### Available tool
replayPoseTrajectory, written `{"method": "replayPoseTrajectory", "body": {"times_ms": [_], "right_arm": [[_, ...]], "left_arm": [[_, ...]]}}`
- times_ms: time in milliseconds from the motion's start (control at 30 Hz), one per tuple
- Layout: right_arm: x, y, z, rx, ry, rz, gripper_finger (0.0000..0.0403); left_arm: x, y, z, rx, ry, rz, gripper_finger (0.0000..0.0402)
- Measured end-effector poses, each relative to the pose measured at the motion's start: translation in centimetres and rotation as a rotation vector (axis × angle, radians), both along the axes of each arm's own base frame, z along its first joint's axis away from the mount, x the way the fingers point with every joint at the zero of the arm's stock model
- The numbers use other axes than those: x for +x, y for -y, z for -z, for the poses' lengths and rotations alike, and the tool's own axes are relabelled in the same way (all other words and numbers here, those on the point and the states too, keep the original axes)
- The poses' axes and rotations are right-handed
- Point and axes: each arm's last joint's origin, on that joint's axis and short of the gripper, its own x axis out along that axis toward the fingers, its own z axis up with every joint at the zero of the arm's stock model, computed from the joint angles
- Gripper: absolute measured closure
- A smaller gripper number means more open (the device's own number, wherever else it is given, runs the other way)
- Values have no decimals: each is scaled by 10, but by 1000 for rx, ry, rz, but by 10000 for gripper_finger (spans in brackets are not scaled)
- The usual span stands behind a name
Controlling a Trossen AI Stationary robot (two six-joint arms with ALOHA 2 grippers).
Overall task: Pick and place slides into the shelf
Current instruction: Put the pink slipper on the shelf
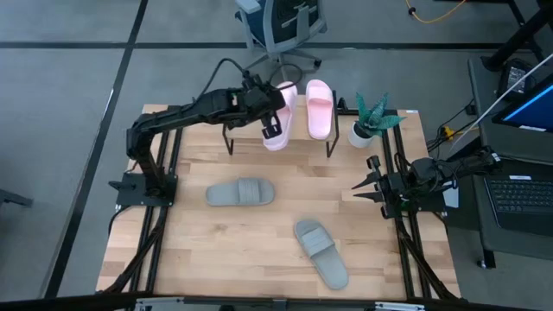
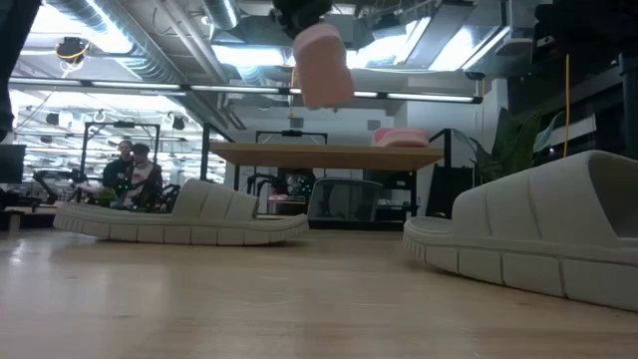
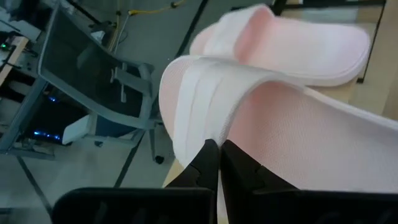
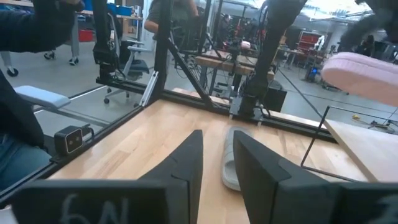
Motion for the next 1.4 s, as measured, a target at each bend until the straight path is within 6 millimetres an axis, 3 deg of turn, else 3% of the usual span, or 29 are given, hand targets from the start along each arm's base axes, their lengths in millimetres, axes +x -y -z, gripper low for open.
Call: {"method": "replayPoseTrajectory", "body": {"times_ms": [133,367,567,967,1400], "right_arm": [[0,0,0,-3,4,0,312],[0,0,0,-30,10,2,312],[0,0,0,-47,15,3,312],[0,0,2,-51,-8,2,312],[0,0,2,-52,-12,1,312]], "left_arm": [[6,-13,10,-4,-42,-22,401],[14,-30,-5,21,16,-35,401],[34,-39,-3,37,-3,-9,401],[45,-65,10,14,-46,-76,401],[57,-76,34,-14,-86,-104,401]]}}
